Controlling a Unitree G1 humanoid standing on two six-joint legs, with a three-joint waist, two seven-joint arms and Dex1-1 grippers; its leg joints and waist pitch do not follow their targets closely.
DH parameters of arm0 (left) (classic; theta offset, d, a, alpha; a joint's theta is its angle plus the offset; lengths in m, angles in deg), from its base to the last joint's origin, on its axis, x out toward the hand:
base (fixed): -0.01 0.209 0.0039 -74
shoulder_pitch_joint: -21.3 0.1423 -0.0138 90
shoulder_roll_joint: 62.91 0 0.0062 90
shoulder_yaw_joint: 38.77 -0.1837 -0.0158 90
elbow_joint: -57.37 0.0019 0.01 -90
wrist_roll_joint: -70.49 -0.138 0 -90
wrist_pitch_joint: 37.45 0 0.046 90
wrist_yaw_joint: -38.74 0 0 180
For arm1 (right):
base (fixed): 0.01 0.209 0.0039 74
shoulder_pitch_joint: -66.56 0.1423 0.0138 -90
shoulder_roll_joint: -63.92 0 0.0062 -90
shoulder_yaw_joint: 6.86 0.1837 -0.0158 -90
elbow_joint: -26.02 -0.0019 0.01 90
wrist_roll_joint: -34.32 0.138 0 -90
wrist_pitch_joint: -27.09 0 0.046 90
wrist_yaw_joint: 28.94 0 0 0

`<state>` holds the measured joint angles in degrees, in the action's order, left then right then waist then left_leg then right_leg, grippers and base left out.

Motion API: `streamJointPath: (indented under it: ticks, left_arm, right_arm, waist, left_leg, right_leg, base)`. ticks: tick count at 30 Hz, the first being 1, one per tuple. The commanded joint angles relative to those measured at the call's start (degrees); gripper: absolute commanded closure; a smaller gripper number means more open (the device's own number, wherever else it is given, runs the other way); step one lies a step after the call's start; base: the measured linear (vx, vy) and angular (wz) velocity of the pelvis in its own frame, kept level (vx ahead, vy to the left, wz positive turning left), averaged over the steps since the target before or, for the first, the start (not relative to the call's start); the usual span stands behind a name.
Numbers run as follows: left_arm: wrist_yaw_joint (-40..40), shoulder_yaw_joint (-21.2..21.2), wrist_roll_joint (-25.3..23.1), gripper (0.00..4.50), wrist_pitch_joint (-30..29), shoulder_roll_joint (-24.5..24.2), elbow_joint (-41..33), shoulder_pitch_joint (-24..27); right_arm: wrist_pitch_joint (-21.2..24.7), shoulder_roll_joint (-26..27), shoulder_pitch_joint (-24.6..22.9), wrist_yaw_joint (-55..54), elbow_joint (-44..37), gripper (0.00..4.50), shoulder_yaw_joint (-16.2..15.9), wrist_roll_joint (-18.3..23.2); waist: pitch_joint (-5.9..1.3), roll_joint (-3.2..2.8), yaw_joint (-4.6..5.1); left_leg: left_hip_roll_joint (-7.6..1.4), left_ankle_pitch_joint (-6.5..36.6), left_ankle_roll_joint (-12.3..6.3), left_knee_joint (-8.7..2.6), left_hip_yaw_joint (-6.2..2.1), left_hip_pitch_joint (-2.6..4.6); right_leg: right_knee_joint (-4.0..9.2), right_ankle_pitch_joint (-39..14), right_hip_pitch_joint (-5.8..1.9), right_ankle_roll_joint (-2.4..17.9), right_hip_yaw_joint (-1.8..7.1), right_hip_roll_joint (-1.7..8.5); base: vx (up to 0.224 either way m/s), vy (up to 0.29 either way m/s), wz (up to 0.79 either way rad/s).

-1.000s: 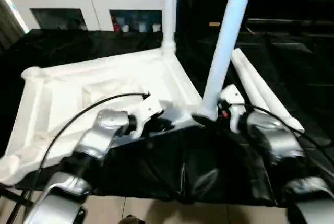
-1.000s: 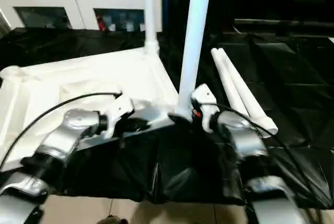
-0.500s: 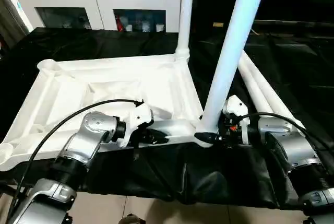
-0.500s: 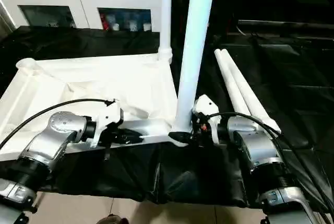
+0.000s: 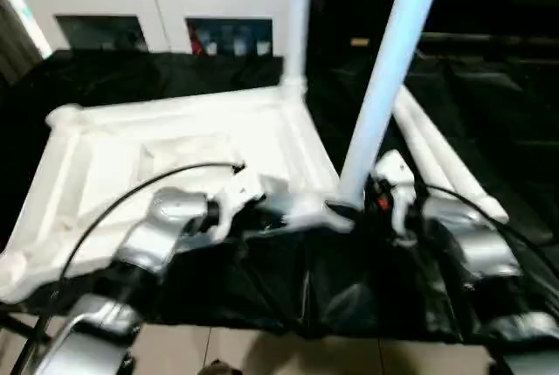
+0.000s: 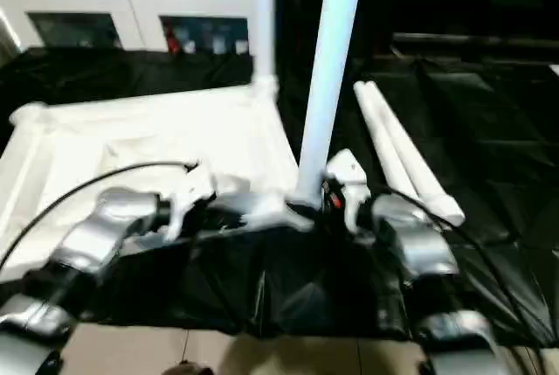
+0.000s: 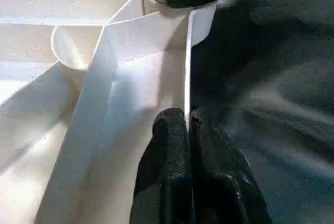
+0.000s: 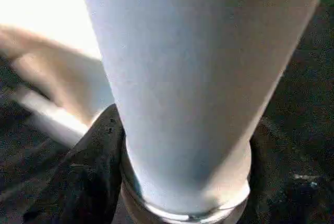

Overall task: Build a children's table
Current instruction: Rotate leg to tighten

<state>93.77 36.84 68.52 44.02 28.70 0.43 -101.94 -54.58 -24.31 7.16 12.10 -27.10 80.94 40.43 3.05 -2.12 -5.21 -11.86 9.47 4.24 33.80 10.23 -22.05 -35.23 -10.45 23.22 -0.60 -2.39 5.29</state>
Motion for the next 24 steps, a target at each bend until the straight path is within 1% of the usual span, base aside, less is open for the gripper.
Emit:
streamJointPath:
  ticks: [1,2,3,4,5,6,7,8,10,11,12,14,16,17,18,19,21,22,23,24]
  left_arm:
    - [-8.1,0.9,-0.3,4.5,-0.5,4.3,1.1,-3.5]
    - [-11.6,1.1,-0.8,4.5,-0.9,6.1,2.5,-4.6]
    - [-12.2,1.2,-0.9,4.5,-1.0,6.4,2.7,-4.8]
    - [-13.4,1.3,-1.0,4.5,-1.1,7.0,3.1,-5.1]
    - [-14.6,1.5,-1.2,4.5,-1.1,7.8,3.6,-5.6]
    - [-16.0,1.7,-1.5,4.5,-0.6,8.6,4.1,-6.1]
    - [-16.1,1.7,-1.5,4.5,-0.5,8.7,4.2,-6.2]
    - [-16.2,1.5,-1.6,4.5,0.5,9.3,4.5,-6.5]
    - [-15.2,1.3,-1.6,4.5,1.3,9.3,4.2,-6.2]
    - [-14.0,1.2,-1.3,4.5,1.5,9.1,3.6,-5.7]
    - [-13.3,1.0,-1.1,4.5,1.7,8.9,3.4,-5.5]
    - [-10.7,0.7,-0.5,4.5,2.3,7.9,2.2,-4.5]
    - [-8.6,0.6,0.0,4.5,3.1,7.0,1.2,-3.7]
    - [-7.8,0.6,0.3,4.5,3.3,6.6,0.8,-3.5]
    - [-5.7,0.4,0.9,4.5,3.8,5.8,0.0,-2.9]
    - [-4.8,0.4,1.2,4.5,3.9,5.4,-0.3,-2.7]
    - [-0.4,0.0,2.4,4.5,4.2,3.6,-1.8,-1.8]
    - [0.4,-0.1,2.6,4.5,4.3,3.2,-2.1,-1.6]
    - [1.8,-0.3,2.8,4.5,4.4,2.6,-2.4,-1.4]
    - [2.7,-0.4,2.9,4.5,4.4,2.2,-2.6,-1.2]
  right_arm:
    - [0.2,5.3,1.5,-7.7,4.2,1.75,-1.4,-0.8]
    - [-0.3,7.4,2.8,-12.8,6.8,1.75,-0.5,-1.5]
    - [-0.4,7.7,3.0,-13.5,7.2,1.75,-0.4,-1.6]
    - [-0.6,8.3,3.5,-14.8,8.0,1.75,-0.2,-1.9]
    - [-1.2,9.0,4.0,-15.7,8.8,1.75,0.0,-2.0]
    - [-1.9,10.0,4.6,-15.4,9.4,1.2,0.4,-1.5]
    - [-2.0,10.1,4.7,-15.4,9.5,1.2,0.5,-1.5]
    - [-2.6,11.0,5.4,-14.5,10.0,1.06,1.3,-0.6]
    - [-2.8,11.1,5.7,-13.6,10.0,1.06,1.5,-0.4]
    - [-3.2,10.5,5.7,-13.1,9.8,0.82,0.9,-1.0]
    - [-3.9,10.1,5.9,-13.1,10.1,0.68,0.4,-1.8]
    - [-5.5,8.3,5.9,-11.8,10.1,0.62,-0.5,-3.1]
    - [-6.3,6.5,5.5,-9.4,9.5,0.61,-1.1,-3.3]
    - [-6.6,5.7,5.3,-8.1,9.0,0.61,-1.4,-3.3]
    - [-7.2,4.2,5.0,-5.8,8.3,0.61,-1.9,-3.6]
    - [-7.4,3.6,4.8,-4.7,8.0,0.61,-2.1,-3.6]
    - [-7.8,0.6,3.8,1.3,5.9,0.61,-2.6,-3.1]
    - [-7.8,0.1,3.6,2.5,5.5,0.61,-2.6,-2.9]
    - [-7.8,-0.9,3.1,4.7,4.5,0.61,-2.8,-2.7]
    - [-7.7,-1.5,2.8,6.1,4.0,0.61,-2.9,-2.5]
  waist:
    - [-3.89,0.97,0.07]
    - [-3.8,0.92,0.25]
    - [-3.78,0.9,0.36]
    - [-3.9,0.89,0.18]
    - [-3.92,0.91,0.18]
    - [-4.06,0.78,0.1]
    - [-4.16,0.8,0.05]
    - [-4.18,0.74,0.0]
    - [-4.21,0.76,0.03]
    - [-4.28,0.76,0.04]
    - [-4.32,0.71,0.03]
    - [-4.25,0.71,0.08]
    - [-4.18,0.75,0.12]
    - [-4.25,0.79,0.08]
    - [-4.21,0.7,0.11]
    - [-4.28,0.79,0.06]
    - [-4.23,0.78,-0.12]
    - [-4.23,0.65,-0.16]
    - [-4.16,0.7,-0.15]
    - [-4.22,0.48,-0.3]
  left_leg:
    - [-0.64,14.1,0.23,-4.19,-0.03,1.06]
    - [-0.55,14.4,0.53,-4.26,-0.05,1.13]
    - [-0.49,14.9,0.72,-4.27,-0.03,1.12]
    - [-0.55,14.9,0.52,-4.21,-0.05,1.21]
    - [-0.58,14.6,0.25,-4.21,-0.03,1.09]
    - [-0.49,13.6,-0.39,-4.12,-0.04,0.91]
    - [-0.49,13.3,-0.6,-4.03,0.01,0.93]
    - [-0.49,12.4,-0.99,-3.97,0.02,0.81]
    - [-0.46,11.5,-1.67,-3.95,-0.03,0.51]
    - [-0.45,11.2,-1.83,-3.9,-0.03,0.57]
    - [-0.47,10.8,-2.15,-3.8,0.03,0.65]
    - [-0.47,11.1,-2.39,-3.8,0.08,0.65]
    - [-0.5,11.6,-2.44,-3.86,0.07,0.63]
    - [-0.53,11.7,-2.5,-3.81,0.05,0.64]
    - [-0.55,11.6,-2.8,-3.76,0.12,0.64]
    - [-0.57,11.4,-2.88,-3.72,0.08,0.61]
    - [-0.68,11.2,-3.74,-3.64,0.18,0.62]
    - [-0.73,11.0,-3.88,-3.6,0.21,0.57]
    - [-0.73,11.0,-4.03,-3.63,0.23,0.57]
    - [-0.85,11.0,-4.13,-3.57,0.3,0.81]
  right_leg:
    - [4.74,-17.3,-2.16,11.1,1.46,2.44]
    - [4.83,-17.4,-2.05,11.1,1.39,2.32]
    - [4.94,-17.8,-2.08,10.9,1.36,2.25]
    - [4.94,-17.4,-2.16,10.8,1.37,2.36]
    - [4.88,-16.7,-2.22,10.9,1.42,2.38]
    - [4.65,-14.1,-2.36,11.1,1.38,2.24]
    - [4.59,-13.2,-2.37,11.3,1.39,2.24]
    - [4.4,-11.3,-2.48,11.8,1.37,2.19]
    - [4.15,-9.2,-2.78,12.1,1.27,2.19]
    - [4.13,-8.7,-2.81,12.2,1.24,2.2]
    - [4.09,-7.8,-2.77,12.7,1.25,2.2]
    - [4.1,-7.9,-2.79,13.1,1.21,2.18]
    - [4.18,-8.8,-2.82,13.1,1.2,2.2]
    - [4.15,-8.8,-2.93,13.1,1.17,2.22]
    - [4.15,-8.4,-2.82,13.3,1.26,2.21]
    - [4.06,-8.0,-2.96,13.4,1.22,2.25]
    - [4.01,-7.4,-2.97,13.9,1.17,2.15]
    - [3.92,-7.1,-2.91,14.1,1.2,2.18]
    - [3.98,-7.0,-2.87,14.1,1.19,2.08]
    - [3.86,-6.5,-2.67,14.7,1.22,2.01]
  base:
    - [0.0,0.0,0.0]
    - [0.0,0.0,0.0]
    - [0.0,0.0,0.0]
    - [0.0,0.0,0.0]
    - [0.0,0.0,0.0]
    - [0.0,0.0,0.0]
    - [0.0,0.0,0.0]
    - [0.0,0.0,0.0]
    - [0.0,0.0,0.0]
    - [0.0,0.0,0.0]
    - [0.0,0.0,0.0]
    - [0.0,0.0,0.0]
    - [0.0,0.0,0.0]
    - [0.0,0.0,0.0]
    - [0.0,0.0,0.0]
    - [0.0,0.0,0.0]
    - [0.0,0.0,0.0]
    - [0.0,0.0,0.0]
    - [0.0,0.0,0.0]
    - [0.0,0.0,0.0]
